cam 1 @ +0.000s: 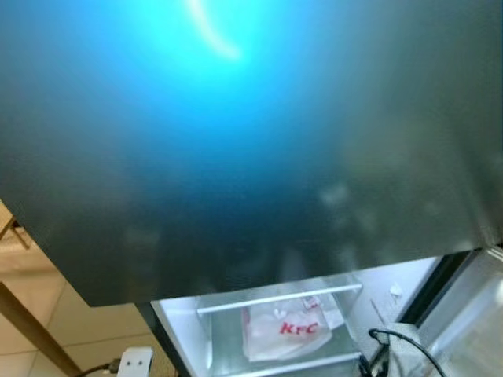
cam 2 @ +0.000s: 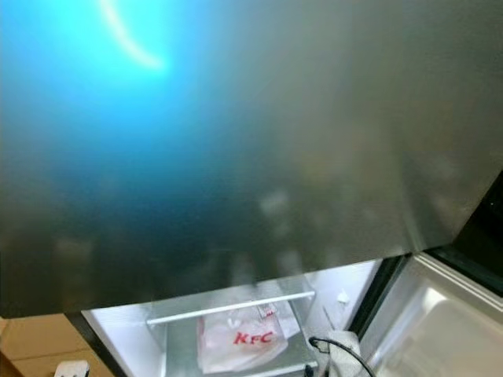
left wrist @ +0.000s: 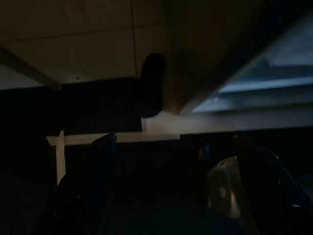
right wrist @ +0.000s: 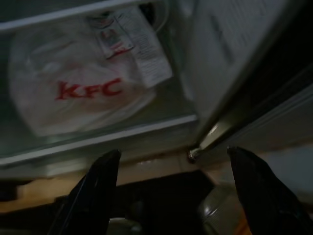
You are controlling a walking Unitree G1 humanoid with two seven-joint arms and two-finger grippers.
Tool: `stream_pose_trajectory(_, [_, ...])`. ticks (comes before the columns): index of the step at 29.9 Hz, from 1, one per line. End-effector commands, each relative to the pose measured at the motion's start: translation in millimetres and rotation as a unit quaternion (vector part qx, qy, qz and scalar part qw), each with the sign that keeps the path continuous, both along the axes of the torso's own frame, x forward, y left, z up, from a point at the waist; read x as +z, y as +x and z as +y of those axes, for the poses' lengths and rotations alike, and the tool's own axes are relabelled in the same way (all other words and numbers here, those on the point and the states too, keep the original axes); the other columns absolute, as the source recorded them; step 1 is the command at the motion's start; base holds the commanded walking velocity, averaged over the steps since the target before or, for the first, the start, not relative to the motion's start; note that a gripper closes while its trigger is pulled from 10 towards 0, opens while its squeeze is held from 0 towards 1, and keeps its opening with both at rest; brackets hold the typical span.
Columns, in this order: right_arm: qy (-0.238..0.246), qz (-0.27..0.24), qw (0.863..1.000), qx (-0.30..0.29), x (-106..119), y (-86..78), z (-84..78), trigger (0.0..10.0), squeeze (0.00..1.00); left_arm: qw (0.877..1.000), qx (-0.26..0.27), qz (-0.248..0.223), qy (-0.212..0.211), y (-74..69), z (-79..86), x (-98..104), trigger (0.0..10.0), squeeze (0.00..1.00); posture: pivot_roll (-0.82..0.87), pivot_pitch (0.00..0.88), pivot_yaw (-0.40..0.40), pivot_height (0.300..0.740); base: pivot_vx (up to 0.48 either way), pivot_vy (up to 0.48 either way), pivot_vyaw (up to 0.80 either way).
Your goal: Restocking fridge
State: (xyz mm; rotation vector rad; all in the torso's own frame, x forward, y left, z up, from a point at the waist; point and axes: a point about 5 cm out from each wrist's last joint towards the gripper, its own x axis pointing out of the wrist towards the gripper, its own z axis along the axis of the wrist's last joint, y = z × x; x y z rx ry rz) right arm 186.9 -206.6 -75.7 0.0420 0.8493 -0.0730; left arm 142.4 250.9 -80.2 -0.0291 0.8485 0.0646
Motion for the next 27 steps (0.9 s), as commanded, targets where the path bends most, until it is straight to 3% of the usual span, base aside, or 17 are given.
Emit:
stream_pose_trajectory(1, [0.0, -0.001, 1.0, 0.003, 0.0, -0.1, 0.5, 10.0, 0.0, 1.0, 0.006, 0.0, 0.006, -6.3, 9.0, 1.0, 10.0, 0.0, -0.03, 0.037, 0.034, 0.738, 0.0, 0.0, 0.0])
stream_pose_trajectory(4, [0.001, 0.0, 1.0, 0.006, 0.0, -0.1, 0.5, 10.0, 0.0, 1.0, 0.004, -0.001, -0.002, -9.2, -0.9, -2.6, 10.0, 0.0, -0.03, 0.037, 0.034, 0.738, 0.0, 0.0, 0.0])
stream_pose_trajectory(7, [0.0, 0.0, 1.0, 0.009, 0.0, -0.1, 0.5, 10.0, 0.0, 1.0, -0.003, -0.001, -0.01, -6.0, -23.4, -7.6, 10.0, 0.0, -0.02, 0.042, 0.031, 0.738, 0.0, 0.0, 0.0])
stream_pose_trajectory(12, [-0.001, 0.0, 1.0, 0.011, 0.0, 0.1, 0.8, 10.0, 0.0, 1.0, -0.009, 0.0, -0.02, -1.9, -45.6, -11.2, 10.0, 0.0, -0.02, 0.042, 0.031, 0.738, 0.0, 0.0, 0.0])
stream_pose_trajectory(17, [-0.003, 0.0, 1.0, 0.01, 0.5, 1.1, 0.1, 10.0, 0.0, 0.999, -0.012, -0.004, -0.033, 17.2, -72.3, -9.4, 10.0, 0.0, -0.02, 0.044, 0.028, 0.738, 0.0, 0.0, 0.0])
stream_pose_trajectory(20, [-0.003, 0.0, 1.0, 0.01, 0.6, 1.2, 0.1, 10.0, 0.0, 0.999, -0.011, -0.004, -0.032, 22.7, -69.2, -7.3, 10.0, 0.0, -0.02, 0.044, 0.028, 0.738, 0.0, 0.0, 0.0])
stream_pose_trajectory(22, [-0.001, -0.001, 1.0, 0.005, 0.8, 1.6, -0.3, 10.0, 0.0, 1.0, -0.006, -0.008, -0.028, 33.5, -58.0, -2.0, 10.0, 0.0, -0.03, 0.05, 0.029, 0.738, 0.0, 0.0, 0.0])
stream_pose_trajectory(27, [0.0, -0.002, 1.0, 0.001, 1.1, 2.1, -1.0, 10.0, 0.0, 1.0, -0.005, -0.015, -0.025, 40.6, -47.3, 2.9, 10.0, 0.0, -0.03, 0.056, 0.032, 0.738, 0.0, 0.0, 0.0])
